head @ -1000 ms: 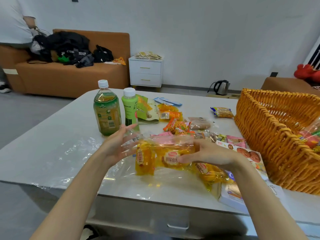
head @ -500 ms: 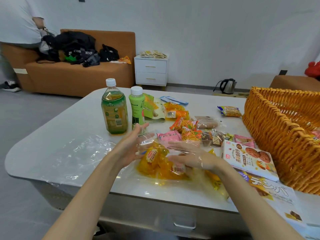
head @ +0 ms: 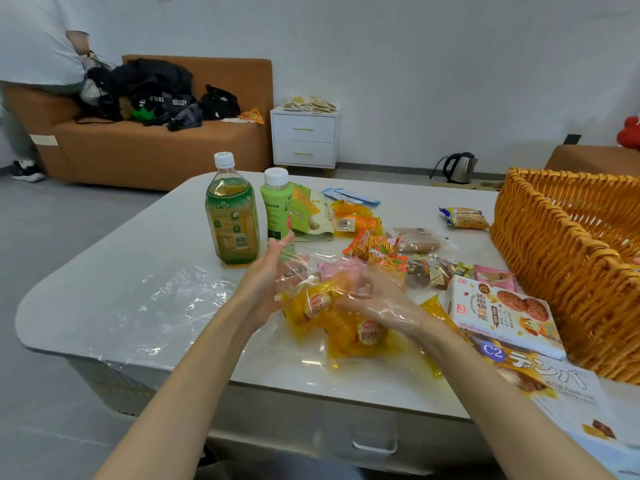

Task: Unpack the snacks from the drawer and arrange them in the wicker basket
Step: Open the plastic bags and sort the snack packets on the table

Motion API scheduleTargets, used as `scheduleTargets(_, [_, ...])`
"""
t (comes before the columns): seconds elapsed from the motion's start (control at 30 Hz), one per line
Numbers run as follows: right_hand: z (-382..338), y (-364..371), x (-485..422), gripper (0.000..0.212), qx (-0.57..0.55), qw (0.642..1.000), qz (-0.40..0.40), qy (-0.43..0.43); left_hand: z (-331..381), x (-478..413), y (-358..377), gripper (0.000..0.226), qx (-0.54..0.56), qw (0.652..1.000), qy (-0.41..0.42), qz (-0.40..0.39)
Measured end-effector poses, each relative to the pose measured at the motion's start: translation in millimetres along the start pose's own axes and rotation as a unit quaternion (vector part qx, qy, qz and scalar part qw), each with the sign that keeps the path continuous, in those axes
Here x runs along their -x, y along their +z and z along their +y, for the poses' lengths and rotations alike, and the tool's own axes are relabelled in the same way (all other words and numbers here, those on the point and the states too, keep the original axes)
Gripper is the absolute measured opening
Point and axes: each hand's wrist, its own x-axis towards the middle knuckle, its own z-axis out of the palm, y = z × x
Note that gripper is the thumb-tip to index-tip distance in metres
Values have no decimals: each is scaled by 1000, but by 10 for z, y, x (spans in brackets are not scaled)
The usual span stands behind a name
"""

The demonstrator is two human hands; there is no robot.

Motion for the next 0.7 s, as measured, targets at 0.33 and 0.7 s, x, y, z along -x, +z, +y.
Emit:
scheduleTargets(0.33, [-194,-175,122,64,150,959,-233,60,-25,-13,9,43,-38,999,8,33])
scheduleTargets(0.7, [37,-342,215,95,67,982,-164,70,-3,-53,-64,42,-22,998,-9,54])
